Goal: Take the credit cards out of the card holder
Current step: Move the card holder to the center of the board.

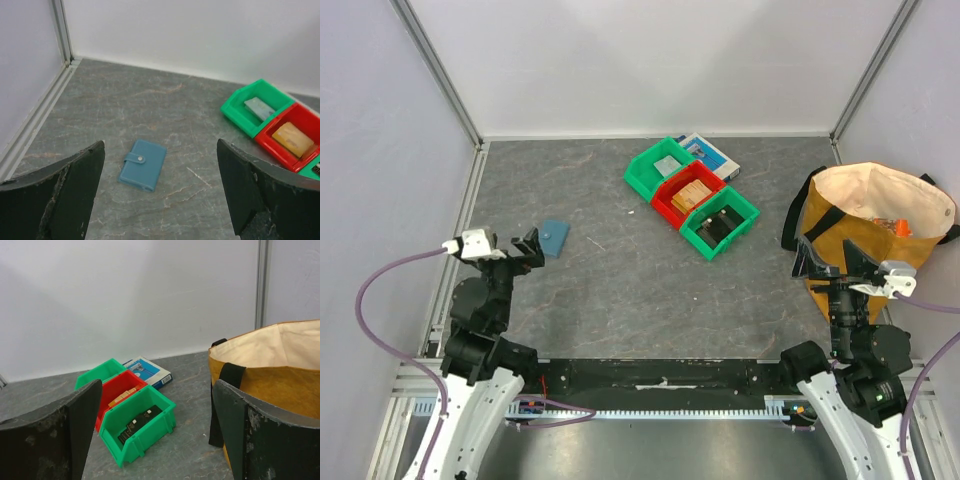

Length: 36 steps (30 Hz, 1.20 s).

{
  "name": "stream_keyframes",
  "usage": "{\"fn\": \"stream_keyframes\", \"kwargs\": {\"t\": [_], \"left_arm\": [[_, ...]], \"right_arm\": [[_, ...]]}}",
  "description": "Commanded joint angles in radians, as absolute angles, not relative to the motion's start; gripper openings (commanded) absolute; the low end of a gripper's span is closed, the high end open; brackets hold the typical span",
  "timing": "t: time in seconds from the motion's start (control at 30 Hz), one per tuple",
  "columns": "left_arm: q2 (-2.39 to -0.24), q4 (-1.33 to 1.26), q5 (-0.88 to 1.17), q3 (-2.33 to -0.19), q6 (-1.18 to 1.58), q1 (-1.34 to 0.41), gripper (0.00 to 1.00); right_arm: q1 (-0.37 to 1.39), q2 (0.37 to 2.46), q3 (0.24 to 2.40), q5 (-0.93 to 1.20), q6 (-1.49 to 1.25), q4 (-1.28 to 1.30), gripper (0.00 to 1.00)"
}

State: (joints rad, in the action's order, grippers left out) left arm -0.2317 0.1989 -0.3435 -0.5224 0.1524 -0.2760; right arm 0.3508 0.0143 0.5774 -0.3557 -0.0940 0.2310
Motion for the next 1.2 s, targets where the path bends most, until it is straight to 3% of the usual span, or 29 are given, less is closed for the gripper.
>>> {"fn": "stream_keyframes", "kwargs": {"t": [0.0, 0.17, 0.4, 0.57, 0.83, 0.97, 1.17], "left_arm": [[-0.336, 0.173, -0.336, -0.548, 0.118, -0.271, 0.98], [-0.523, 0.225, -0.262, -0.609, 0.156, -0.268, 0.98], [-0.947, 0.311, -0.135, -0.831, 0.222, -0.255, 0.95], [-1.175, 0.37, -0.1, -0.965, 0.268, -0.167, 0.99], [-1.477, 0.425, -0.042, -1.08, 0.281, -0.002, 0.99], [-1.609, 0.482, 0.099, -1.181, 0.252, 0.049, 0.97], [-1.752, 0.491, 0.141, -1.247, 0.166, 0.101, 0.88]], "right_arm": [[0.391, 0.005, 0.617, -0.435, -0.121, 0.252, 0.98], [0.403, 0.005, 0.612, -0.422, -0.141, 0.239, 0.98], [0.428, 0.006, 0.604, -0.362, -0.098, 0.221, 0.98], [0.431, 0.006, 0.563, -0.553, -0.254, 0.225, 0.98], [0.431, 0.006, 0.551, -0.609, -0.23, 0.218, 0.98], [0.434, 0.006, 0.543, -0.632, -0.21, 0.216, 0.98], [0.434, 0.006, 0.551, -0.555, -0.187, 0.238, 0.98]]}}
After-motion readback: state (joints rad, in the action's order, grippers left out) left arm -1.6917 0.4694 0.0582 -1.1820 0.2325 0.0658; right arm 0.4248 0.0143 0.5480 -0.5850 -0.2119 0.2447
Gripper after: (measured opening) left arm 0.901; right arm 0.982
